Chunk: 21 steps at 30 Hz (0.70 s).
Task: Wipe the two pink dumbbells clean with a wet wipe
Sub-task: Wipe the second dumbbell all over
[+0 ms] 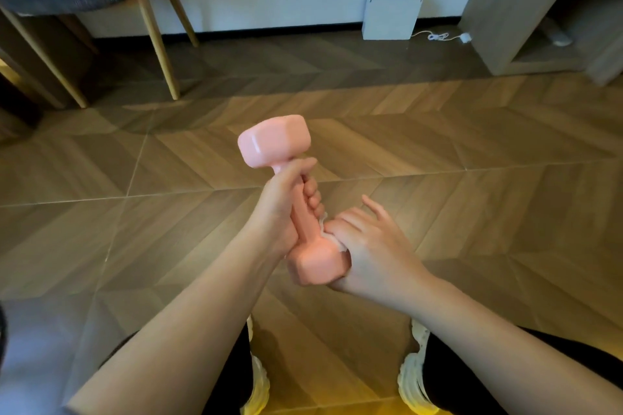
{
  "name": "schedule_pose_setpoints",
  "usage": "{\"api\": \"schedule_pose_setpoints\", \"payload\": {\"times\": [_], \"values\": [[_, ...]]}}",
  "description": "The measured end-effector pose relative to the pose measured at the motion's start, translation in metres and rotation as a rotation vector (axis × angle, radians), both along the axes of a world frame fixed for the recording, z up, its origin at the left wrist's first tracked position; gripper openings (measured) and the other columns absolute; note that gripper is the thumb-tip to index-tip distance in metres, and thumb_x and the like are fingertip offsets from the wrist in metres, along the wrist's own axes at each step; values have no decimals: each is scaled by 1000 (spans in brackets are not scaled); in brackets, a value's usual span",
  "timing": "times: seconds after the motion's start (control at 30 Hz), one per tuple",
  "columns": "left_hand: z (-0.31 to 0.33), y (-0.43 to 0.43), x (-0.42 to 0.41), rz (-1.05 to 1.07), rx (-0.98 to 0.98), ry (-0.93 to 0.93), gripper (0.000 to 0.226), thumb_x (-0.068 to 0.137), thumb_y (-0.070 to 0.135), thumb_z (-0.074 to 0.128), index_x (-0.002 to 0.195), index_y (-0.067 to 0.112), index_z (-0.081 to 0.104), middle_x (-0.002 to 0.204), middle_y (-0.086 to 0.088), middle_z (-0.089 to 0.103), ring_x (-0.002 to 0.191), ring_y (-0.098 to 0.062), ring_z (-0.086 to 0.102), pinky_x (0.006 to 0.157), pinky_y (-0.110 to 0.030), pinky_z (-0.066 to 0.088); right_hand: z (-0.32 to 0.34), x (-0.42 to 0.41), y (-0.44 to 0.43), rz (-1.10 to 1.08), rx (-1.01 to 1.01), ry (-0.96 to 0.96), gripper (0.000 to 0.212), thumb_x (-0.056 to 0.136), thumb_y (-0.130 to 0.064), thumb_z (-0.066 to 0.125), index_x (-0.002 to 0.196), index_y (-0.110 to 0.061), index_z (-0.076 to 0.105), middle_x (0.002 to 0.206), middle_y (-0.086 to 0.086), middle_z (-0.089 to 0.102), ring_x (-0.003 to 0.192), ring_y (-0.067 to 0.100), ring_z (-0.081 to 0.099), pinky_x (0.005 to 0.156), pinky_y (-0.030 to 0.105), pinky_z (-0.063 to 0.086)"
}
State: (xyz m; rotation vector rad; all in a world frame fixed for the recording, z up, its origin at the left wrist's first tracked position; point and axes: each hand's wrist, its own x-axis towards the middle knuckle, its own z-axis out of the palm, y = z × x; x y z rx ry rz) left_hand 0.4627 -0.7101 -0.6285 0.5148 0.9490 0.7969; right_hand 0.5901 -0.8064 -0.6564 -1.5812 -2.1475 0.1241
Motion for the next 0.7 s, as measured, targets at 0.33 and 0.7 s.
{"api": "schedule_pose_setpoints", "payload": {"times": [0.33, 0.7], "values": [[-7, 2, 4, 4, -7, -30, 41, 90, 14, 58, 51, 20, 45, 48, 2, 34, 40, -12, 34, 40, -22, 34, -8, 4, 0, 5, 33, 33, 46, 54, -28, 88, 94, -12, 71, 90, 0, 68, 85, 21, 67, 103, 50, 45], [-10, 1, 3, 5, -48, -51, 33, 90, 18, 58, 61, 18, 43, 49, 2, 35, 39, -12, 34, 39, -21, 34, -10, 6, 1, 51, -81, 88, 47, 56, -26, 88, 96, -13, 68, 92, 0, 66, 91, 16, 60, 100, 37, 44]]}}
